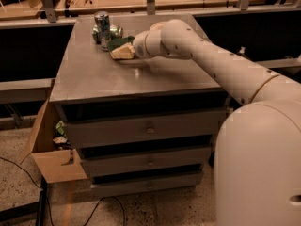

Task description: Move sponge near redbull can

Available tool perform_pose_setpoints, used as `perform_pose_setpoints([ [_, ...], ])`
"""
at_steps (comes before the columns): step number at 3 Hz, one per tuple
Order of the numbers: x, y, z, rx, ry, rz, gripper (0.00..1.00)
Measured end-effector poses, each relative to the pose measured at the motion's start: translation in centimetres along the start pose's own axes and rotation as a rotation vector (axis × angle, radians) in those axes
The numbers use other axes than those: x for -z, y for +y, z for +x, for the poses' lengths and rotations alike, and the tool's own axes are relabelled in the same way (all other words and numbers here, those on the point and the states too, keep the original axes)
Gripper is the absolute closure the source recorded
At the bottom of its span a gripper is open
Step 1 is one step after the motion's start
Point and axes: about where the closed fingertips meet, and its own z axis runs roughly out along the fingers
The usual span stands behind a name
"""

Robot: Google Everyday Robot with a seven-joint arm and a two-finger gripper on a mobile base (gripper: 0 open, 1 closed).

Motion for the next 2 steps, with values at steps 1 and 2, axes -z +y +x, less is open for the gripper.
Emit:
perform_pose_setpoints([
  [1,0.4,-0.2,-0.2,-0.001,-0.008,0.014,0.0],
  [2,2.2,-0.9,-0.1,-0.026,-0.025,0.048,0.0],
])
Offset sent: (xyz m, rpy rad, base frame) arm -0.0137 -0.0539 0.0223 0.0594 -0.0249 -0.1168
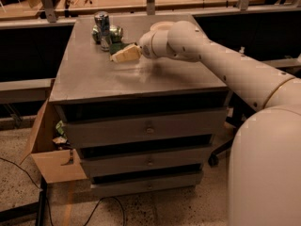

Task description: Move sponge near redbull can

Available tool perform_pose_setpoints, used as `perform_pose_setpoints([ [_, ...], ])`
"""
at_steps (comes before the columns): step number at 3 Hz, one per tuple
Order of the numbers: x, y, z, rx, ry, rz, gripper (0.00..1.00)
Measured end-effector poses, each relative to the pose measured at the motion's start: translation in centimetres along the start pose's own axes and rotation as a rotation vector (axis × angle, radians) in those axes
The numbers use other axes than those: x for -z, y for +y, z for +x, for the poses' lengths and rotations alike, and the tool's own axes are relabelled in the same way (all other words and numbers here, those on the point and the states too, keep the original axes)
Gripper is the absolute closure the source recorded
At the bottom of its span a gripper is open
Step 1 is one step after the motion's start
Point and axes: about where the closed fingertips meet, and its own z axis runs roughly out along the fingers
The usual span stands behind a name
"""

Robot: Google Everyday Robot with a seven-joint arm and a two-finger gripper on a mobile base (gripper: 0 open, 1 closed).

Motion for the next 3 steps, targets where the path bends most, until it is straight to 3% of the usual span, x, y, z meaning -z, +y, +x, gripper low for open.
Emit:
perform_pose_setpoints([
  [1,3.3,-1.8,-0.6,-0.034,-0.064,0.039,0.0],
  [2,10.0,-4.2,-1.1,-0.052,-0.129,0.115,0.0],
  [3,12.3,-6.1,0.0,-0.065,-0.127,0.152,0.0],
])
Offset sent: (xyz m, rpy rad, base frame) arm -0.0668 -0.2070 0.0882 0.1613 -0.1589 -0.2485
